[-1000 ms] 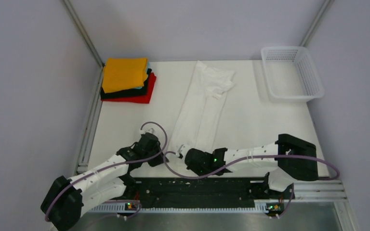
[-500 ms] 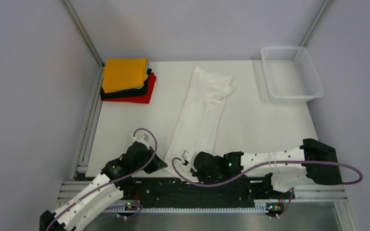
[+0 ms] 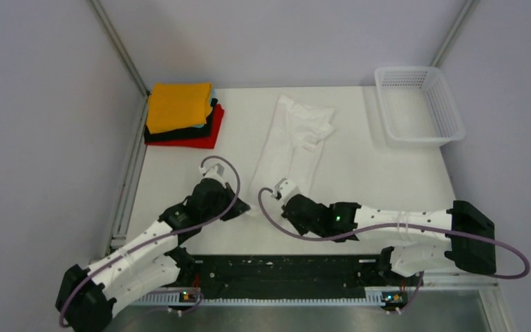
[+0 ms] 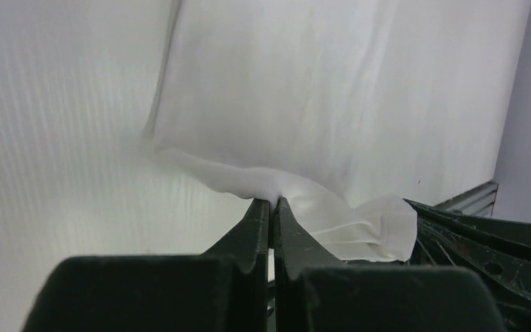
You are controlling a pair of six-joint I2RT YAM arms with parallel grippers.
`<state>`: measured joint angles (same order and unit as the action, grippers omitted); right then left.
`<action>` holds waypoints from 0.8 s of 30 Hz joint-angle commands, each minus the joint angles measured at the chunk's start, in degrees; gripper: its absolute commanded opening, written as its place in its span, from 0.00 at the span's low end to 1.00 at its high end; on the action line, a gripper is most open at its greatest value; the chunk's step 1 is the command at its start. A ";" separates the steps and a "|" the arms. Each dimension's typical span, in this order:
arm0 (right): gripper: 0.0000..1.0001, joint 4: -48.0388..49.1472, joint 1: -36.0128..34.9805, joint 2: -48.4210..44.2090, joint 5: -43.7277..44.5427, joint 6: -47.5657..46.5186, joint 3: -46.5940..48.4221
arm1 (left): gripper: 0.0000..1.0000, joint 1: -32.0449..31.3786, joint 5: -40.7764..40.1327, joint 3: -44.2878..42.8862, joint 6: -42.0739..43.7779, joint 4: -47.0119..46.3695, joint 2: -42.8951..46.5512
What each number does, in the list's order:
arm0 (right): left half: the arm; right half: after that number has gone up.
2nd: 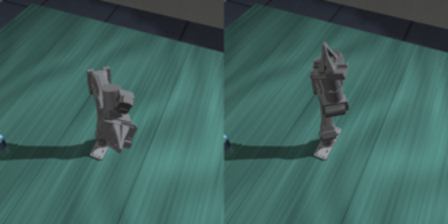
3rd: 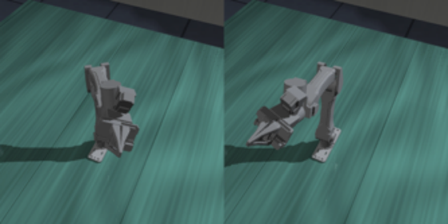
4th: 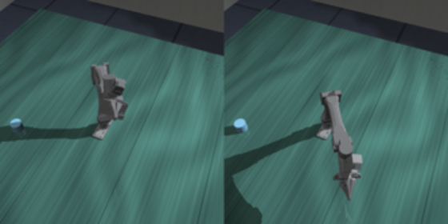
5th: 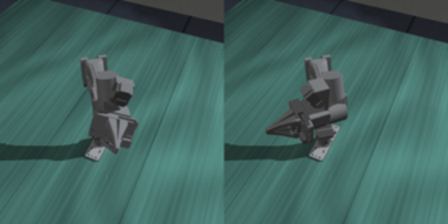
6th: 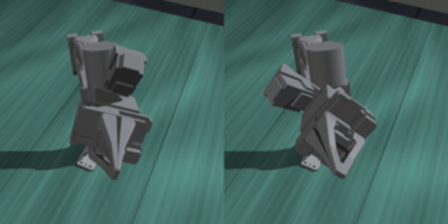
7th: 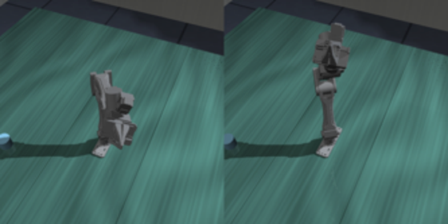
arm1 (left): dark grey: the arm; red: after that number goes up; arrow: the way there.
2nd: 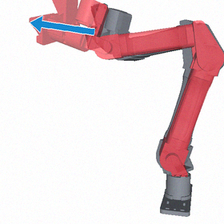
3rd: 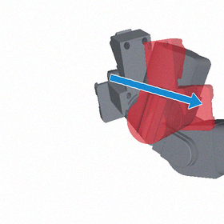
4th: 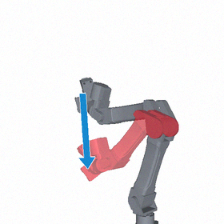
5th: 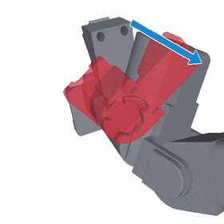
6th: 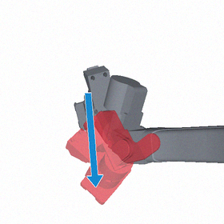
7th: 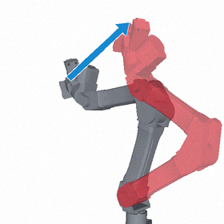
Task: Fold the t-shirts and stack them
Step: Fold the folded rectangular tshirt in 1/3 of the way
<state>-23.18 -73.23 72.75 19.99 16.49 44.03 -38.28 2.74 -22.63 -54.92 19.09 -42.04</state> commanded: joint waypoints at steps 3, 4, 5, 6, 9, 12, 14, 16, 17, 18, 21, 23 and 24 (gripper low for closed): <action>0.00 7.80 7.01 -2.45 12.78 -3.88 4.48 | 0.00 0.66 -6.83 -18.80 8.97 -8.68 -19.45; 0.00 8.90 8.61 -2.35 12.96 -4.12 4.48 | 0.00 0.73 -7.70 -21.52 9.85 -7.86 -21.70; 0.00 9.80 10.21 -2.22 12.67 -4.25 4.55 | 0.00 0.75 -8.94 -23.52 10.44 -7.48 -23.76; 0.00 10.59 12.00 -2.10 12.48 -4.37 4.65 | 0.00 0.87 -10.11 -25.16 10.95 -7.71 -25.30; 0.00 12.48 17.07 -1.91 11.56 -4.93 4.56 | 0.00 1.71 -11.92 -28.89 12.49 -9.32 -29.83; 0.00 15.08 21.05 -1.36 8.83 -6.43 4.44 | 0.00 3.68 -11.27 -33.74 13.69 -9.67 -35.61; 0.00 17.02 23.22 -0.67 7.07 -7.59 4.27 | 0.00 4.68 -9.78 -36.81 14.54 -10.02 -39.37; 0.00 18.53 25.97 0.81 5.09 -8.35 4.42 | 0.00 5.59 -8.54 -39.83 15.34 -10.38 -42.74; 0.00 19.06 27.20 1.57 3.72 -8.60 4.78 | 0.00 6.02 -8.26 -41.47 15.87 -10.38 -44.35; 0.00 19.53 28.27 2.39 2.87 -8.93 5.14 | 0.00 6.54 -8.19 -42.90 16.33 -10.25 -45.99; 0.00 20.78 30.63 5.21 1.43 -9.97 6.36 | 0.00 8.07 -7.30 -47.66 17.41 -9.28 -50.33; 0.00 21.63 31.83 7.22 0.78 -10.40 7.21 | 0.00 9.02 -5.79 -50.35 18.21 -7.77 -52.88; 0.00 21.72 32.30 8.29 0.74 -10.36 7.80 | 0.00 9.28 -5.12 -51.13 18.60 -7.64 -54.03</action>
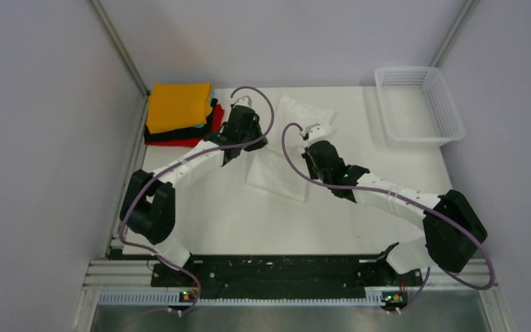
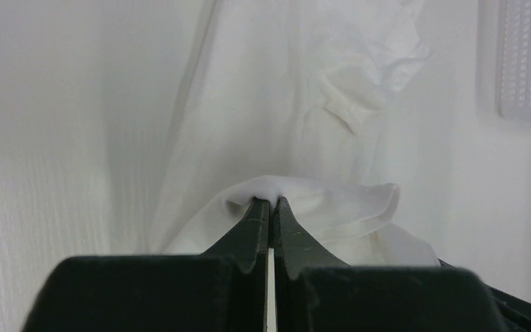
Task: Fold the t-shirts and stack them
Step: Fold the folded rectangular tshirt in 1/3 of the way
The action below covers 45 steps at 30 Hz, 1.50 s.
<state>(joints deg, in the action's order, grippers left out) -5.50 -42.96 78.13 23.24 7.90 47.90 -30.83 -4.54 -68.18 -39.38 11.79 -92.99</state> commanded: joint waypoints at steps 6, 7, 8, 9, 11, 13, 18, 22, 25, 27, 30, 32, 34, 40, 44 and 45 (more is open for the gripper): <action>0.00 6.39 4.37 8.44 -2.53 -1.64 5.83 | 0.00 3.71 7.12 -10.26 4.77 1.01 -10.01; 0.00 6.36 4.64 9.26 -1.84 -1.44 6.40 | 0.00 4.12 8.44 -11.19 4.91 1.61 -11.20; 0.00 5.89 4.83 9.86 -1.05 -1.12 6.87 | 0.00 4.48 9.56 -12.15 5.15 1.98 -12.29; 0.00 5.69 4.96 10.35 -0.18 -0.85 7.28 | 0.00 4.85 11.00 -12.82 5.39 2.15 -13.36; 0.00 5.67 5.28 10.71 1.22 -0.70 7.66 | 0.00 5.55 13.80 -13.93 5.66 2.42 -15.35; 0.00 5.67 5.93 10.95 1.15 -0.52 7.88 | 0.00 6.21 15.54 -14.97 5.57 2.49 -17.16; 0.00 4.05 8.07 13.89 -0.56 -0.86 9.40 | 0.00 7.74 18.69 -17.30 5.41 2.23 -20.92; 0.00 4.87 8.99 16.75 -1.43 -1.24 10.49 | 0.05 8.13 20.13 -18.79 5.61 1.50 -23.47; 0.00 7.78 10.11 19.38 -2.61 -1.67 11.10 | 0.06 8.37 20.55 -20.67 5.52 2.11 -25.92; 0.00 7.84 11.13 21.48 -2.86 -1.16 12.46 | 0.11 8.81 20.73 -21.90 5.02 2.75 -27.34; 0.09 7.79 11.74 23.42 -1.46 -1.06 14.61 | 0.47 9.48 21.26 -22.61 4.17 2.13 -27.88; 0.26 7.68 11.89 23.94 -0.13 -1.38 15.88 | 0.72 10.06 21.79 -23.71 4.51 1.71 -27.85; 0.56 6.17 11.93 23.88 1.87 -1.25 17.32 | 0.88 10.65 22.88 -26.94 5.47 4.40 -27.94; 0.92 4.43 11.93 16.52 -1.35 3.18 14.09 | 0.99 10.89 18.15 -24.59 7.01 8.58 -20.19; 0.99 5.06 11.92 8.03 -9.01 4.52 7.00 | 0.99 10.89 14.57 -11.32 7.14 7.94 -9.74; 0.99 7.45 11.93 5.85 -13.07 4.28 4.75 | 0.99 10.82 14.79 -7.57 6.94 7.13 -7.42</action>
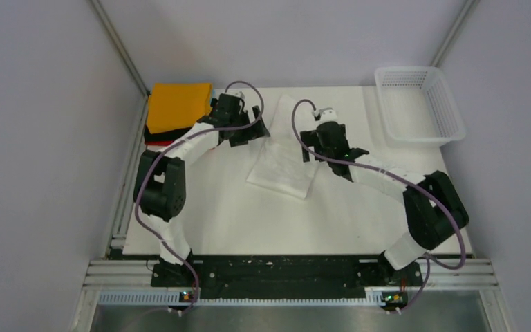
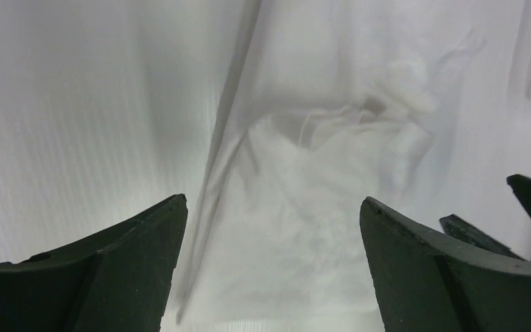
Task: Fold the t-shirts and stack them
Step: Fold the folded rectangular tshirt in 1/3 of the way, then grab one side of the 2/3 rectangular tshirt with both arms
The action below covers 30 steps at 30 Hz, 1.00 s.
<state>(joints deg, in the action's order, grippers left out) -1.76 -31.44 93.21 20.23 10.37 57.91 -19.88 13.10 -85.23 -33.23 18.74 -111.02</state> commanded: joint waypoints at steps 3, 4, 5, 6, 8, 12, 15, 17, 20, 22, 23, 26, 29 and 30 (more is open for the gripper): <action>0.99 12.00 0.39 -14.76 -24.08 0.73 -11.74 | 0.99 -0.20 0.14 20.54 -0.81 -3.23 16.61; 0.99 13.67 0.36 -15.56 -28.08 1.01 -12.83 | 0.99 -0.19 1.01 23.94 -1.38 -4.53 17.93; 0.99 14.05 0.35 -15.95 -31.39 2.12 -13.22 | 0.99 -0.23 1.41 26.76 -2.13 -5.50 18.92; 0.99 14.13 0.41 -16.15 -34.30 3.09 -13.49 | 0.99 -0.23 1.28 28.68 -2.97 -5.92 19.62; 0.99 14.47 -0.04 -16.75 -38.39 3.77 -15.25 | 0.99 -0.23 1.43 31.15 -3.39 -6.19 20.07; 0.94 9.05 -5.01 -18.31 -35.74 -3.92 -17.54 | 0.92 -0.11 -0.40 33.00 -4.31 -6.73 18.77; 0.92 4.18 -9.59 -16.99 -28.48 -9.79 -16.24 | 0.84 -0.13 -0.22 32.32 -4.92 -7.14 16.41; 0.92 2.40 -10.86 -15.41 -26.38 -12.27 -15.25 | 0.79 -0.19 1.04 32.09 -5.56 -8.19 14.61; 0.88 -0.22 -12.23 -11.99 -24.98 -14.68 -13.18 | 0.64 -0.13 2.56 31.31 -6.25 -8.59 11.90; 0.84 -2.35 -13.54 -8.69 -23.02 -16.24 -11.33 | 0.54 -0.17 3.27 31.36 -6.83 -9.18 10.78; 0.83 -3.26 -14.25 -7.04 -21.67 -16.96 -10.28 | 0.50 -0.22 3.54 31.62 -7.10 -9.58 10.27; 0.75 -6.08 -16.02 -1.86 -16.39 -18.45 -7.44 | 0.33 -0.21 4.23 32.24 -7.84 -10.59 9.40; 0.67 -7.38 -17.03 0.86 -12.87 -18.23 -6.42 | 0.10 -0.18 4.52 32.48 -8.36 -10.75 8.54; 0.67 -7.71 -17.52 1.11 -11.41 -18.01 -6.41 | 0.02 -0.12 4.47 32.49 -8.53 -10.68 8.27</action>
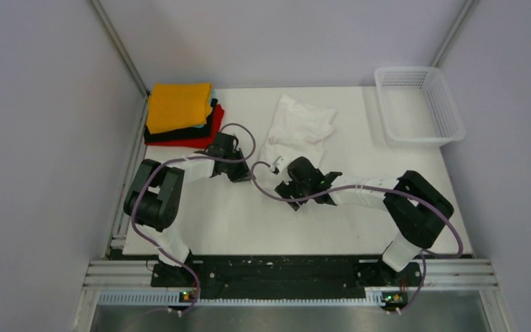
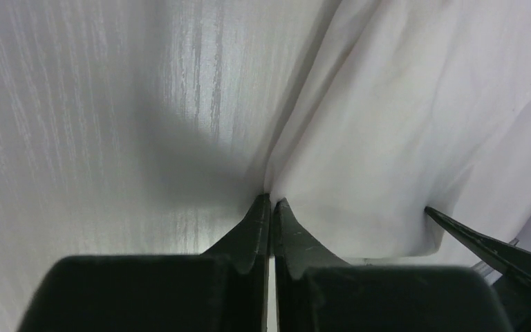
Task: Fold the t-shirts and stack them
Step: Grab one side of the 2/3 rectangular tshirt with both arms, then fold the long partially folded tshirt into a neat square
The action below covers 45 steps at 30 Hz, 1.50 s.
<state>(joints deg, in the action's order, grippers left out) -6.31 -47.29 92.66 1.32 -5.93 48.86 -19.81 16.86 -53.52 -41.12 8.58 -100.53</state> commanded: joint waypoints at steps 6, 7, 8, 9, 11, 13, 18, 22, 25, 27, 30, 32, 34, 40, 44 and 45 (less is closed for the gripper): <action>0.63 -4.65 -5.49 1.18 15.29 0.83 0.97 | 0.00 -0.18 -2.07 0.46 -0.32 1.84 -2.71; 0.62 -5.10 -5.88 1.08 16.40 1.29 0.62 | 0.00 -0.15 -2.61 0.39 -0.08 2.68 -2.54; 0.60 -5.63 -6.31 1.01 17.13 1.82 0.47 | 0.00 -0.10 -3.07 0.43 -0.01 3.12 -2.32; 0.58 -6.04 -6.73 0.79 17.83 2.33 0.34 | 0.00 -0.13 -3.59 0.55 0.08 3.58 -2.04; 0.55 -6.79 -7.85 0.58 18.72 3.05 0.06 | 0.00 0.01 -4.45 0.81 0.21 4.13 -1.64; 0.53 -7.43 -8.66 0.53 19.50 3.24 -0.03 | 0.00 0.04 -4.71 0.95 0.33 4.52 -1.44; 0.47 -10.23 -8.80 2.39 22.17 4.64 1.19 | 0.00 0.51 -5.79 1.09 0.42 5.28 -0.75; 0.35 -11.53 -8.85 3.74 23.57 5.17 1.44 | 0.00 0.78 -5.62 1.48 0.44 4.96 -0.06; 0.16 -11.02 -8.83 4.01 22.84 4.89 2.10 | 0.00 0.74 -4.91 1.69 0.34 4.68 0.83; 0.00 -10.48 -8.96 3.08 22.10 4.94 2.26 | 0.00 0.79 -4.95 2.47 0.03 4.67 2.17; 0.00 -9.43 -10.01 -1.11 15.36 5.54 1.87 | 0.00 0.74 -6.18 4.45 -0.91 6.41 6.23; 0.00 -8.19 -11.16 -5.33 8.68 8.28 0.92 | 0.00 0.79 -7.38 7.15 -2.11 6.64 10.93; 0.00 -7.72 -12.10 -9.06 1.62 10.25 -0.21 | 0.00 0.74 -9.16 10.71 -3.23 7.40 16.61; 0.00 -5.20 -12.75 -18.36 -17.58 15.15 -3.23 | 0.00 0.74 -17.65 13.12 -3.34 18.94 33.12; 0.00 -0.40 -12.90 -22.42 -29.14 19.05 -3.66 | 0.00 0.75 -17.98 14.65 -4.55 23.48 44.07; 0.00 1.57 -12.97 -23.05 -32.48 20.05 -3.99 | 0.00 0.74 -18.41 14.80 -4.72 24.47 47.11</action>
<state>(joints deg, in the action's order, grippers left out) -11.25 -59.37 73.67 -13.45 8.64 45.78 -19.49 3.27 -40.12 -44.45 26.79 -62.43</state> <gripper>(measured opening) 0.017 0.015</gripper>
